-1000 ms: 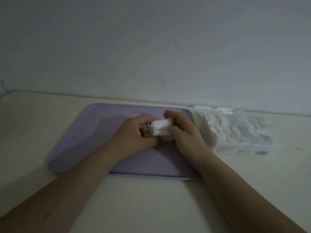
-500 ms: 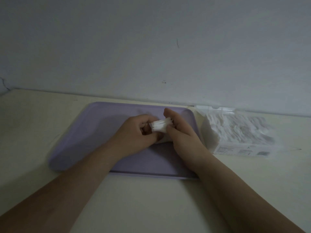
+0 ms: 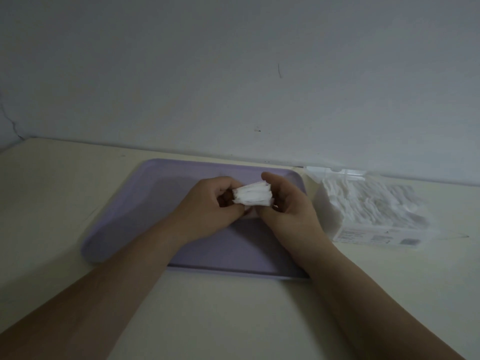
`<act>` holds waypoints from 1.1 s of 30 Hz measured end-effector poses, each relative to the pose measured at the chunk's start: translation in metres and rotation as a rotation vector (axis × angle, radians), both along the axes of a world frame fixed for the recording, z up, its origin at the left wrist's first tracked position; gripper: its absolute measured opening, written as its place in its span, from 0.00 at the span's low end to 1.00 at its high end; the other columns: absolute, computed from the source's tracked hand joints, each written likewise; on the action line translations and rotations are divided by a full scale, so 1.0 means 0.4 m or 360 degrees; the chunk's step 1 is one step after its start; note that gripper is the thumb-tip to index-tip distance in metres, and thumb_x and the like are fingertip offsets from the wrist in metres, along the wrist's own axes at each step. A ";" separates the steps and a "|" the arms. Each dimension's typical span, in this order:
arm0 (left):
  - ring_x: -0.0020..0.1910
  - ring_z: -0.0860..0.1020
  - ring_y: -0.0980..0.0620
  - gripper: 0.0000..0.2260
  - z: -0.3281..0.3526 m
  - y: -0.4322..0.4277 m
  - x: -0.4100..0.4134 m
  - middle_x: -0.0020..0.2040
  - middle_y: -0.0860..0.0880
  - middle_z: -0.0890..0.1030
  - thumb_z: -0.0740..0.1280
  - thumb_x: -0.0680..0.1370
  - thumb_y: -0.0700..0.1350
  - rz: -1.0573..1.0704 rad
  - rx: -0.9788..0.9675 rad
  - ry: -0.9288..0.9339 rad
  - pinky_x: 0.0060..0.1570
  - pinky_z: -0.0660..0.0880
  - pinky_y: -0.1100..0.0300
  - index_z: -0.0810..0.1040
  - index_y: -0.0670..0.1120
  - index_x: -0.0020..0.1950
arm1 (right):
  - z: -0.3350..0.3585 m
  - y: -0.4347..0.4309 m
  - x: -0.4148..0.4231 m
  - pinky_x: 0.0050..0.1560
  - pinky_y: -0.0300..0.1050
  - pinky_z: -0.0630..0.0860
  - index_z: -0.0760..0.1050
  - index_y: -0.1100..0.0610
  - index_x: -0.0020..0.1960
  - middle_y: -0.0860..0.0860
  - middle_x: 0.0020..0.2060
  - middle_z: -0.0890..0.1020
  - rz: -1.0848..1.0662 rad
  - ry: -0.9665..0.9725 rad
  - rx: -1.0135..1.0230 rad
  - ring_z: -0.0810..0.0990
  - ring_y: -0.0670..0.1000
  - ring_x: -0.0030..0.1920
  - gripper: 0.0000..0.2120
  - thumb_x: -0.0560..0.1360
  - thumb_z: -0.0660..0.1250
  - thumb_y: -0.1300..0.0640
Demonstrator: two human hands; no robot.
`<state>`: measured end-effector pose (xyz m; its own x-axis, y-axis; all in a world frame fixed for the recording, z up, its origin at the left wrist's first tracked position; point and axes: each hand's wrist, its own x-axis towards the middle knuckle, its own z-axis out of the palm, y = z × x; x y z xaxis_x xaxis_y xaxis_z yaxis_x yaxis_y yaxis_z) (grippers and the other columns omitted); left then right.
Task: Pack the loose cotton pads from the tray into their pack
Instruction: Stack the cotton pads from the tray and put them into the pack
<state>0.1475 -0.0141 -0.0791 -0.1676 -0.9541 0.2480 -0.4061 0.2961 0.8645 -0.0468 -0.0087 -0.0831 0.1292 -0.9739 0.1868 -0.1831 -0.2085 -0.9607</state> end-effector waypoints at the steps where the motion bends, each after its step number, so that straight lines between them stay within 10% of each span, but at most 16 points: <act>1: 0.46 0.84 0.42 0.08 0.006 0.002 0.000 0.45 0.49 0.87 0.74 0.72 0.46 -0.0015 0.0024 0.0037 0.47 0.80 0.47 0.84 0.51 0.51 | 0.003 0.000 -0.003 0.62 0.46 0.79 0.74 0.51 0.71 0.49 0.59 0.84 -0.0021 -0.0039 0.0010 0.84 0.46 0.59 0.26 0.74 0.71 0.62; 8: 0.40 0.76 0.54 0.10 0.059 0.025 -0.016 0.41 0.47 0.83 0.74 0.73 0.51 0.0037 0.0111 0.0324 0.45 0.72 0.56 0.84 0.47 0.49 | 0.073 0.010 0.004 0.60 0.55 0.80 0.78 0.61 0.66 0.61 0.56 0.85 0.0146 -0.0524 0.0363 0.85 0.58 0.57 0.21 0.73 0.69 0.69; 19: 0.41 0.83 0.51 0.06 0.150 0.072 -0.135 0.46 0.45 0.86 0.69 0.81 0.43 -0.0052 0.0377 0.0527 0.45 0.78 0.53 0.84 0.43 0.54 | 0.187 0.070 -0.120 0.48 0.52 0.82 0.82 0.66 0.58 0.66 0.52 0.85 0.0225 -0.0461 0.0538 0.81 0.57 0.43 0.14 0.79 0.72 0.56; 25: 0.58 0.78 0.63 0.20 0.221 0.111 -0.254 0.58 0.62 0.80 0.77 0.73 0.50 -0.0160 -0.0198 -0.0372 0.54 0.77 0.63 0.78 0.58 0.63 | 0.218 0.122 -0.228 0.52 0.59 0.85 0.82 0.66 0.54 0.65 0.47 0.86 0.0012 -0.0321 0.0511 0.87 0.60 0.44 0.15 0.75 0.74 0.55; 28: 0.51 0.81 0.59 0.21 0.243 0.137 -0.326 0.51 0.61 0.82 0.77 0.68 0.58 -0.0277 -0.0234 -0.0792 0.49 0.80 0.55 0.75 0.57 0.56 | 0.237 0.149 -0.268 0.49 0.61 0.85 0.81 0.68 0.52 0.65 0.44 0.87 -0.0052 -0.0205 0.0457 0.88 0.62 0.43 0.14 0.76 0.73 0.55; 33: 0.47 0.82 0.60 0.20 0.258 0.141 -0.396 0.49 0.60 0.84 0.76 0.68 0.56 -0.0136 -0.0232 -0.0696 0.47 0.81 0.53 0.76 0.62 0.57 | 0.256 0.181 -0.327 0.50 0.56 0.86 0.83 0.64 0.53 0.61 0.45 0.88 -0.0067 -0.0051 0.0424 0.89 0.59 0.45 0.16 0.75 0.74 0.50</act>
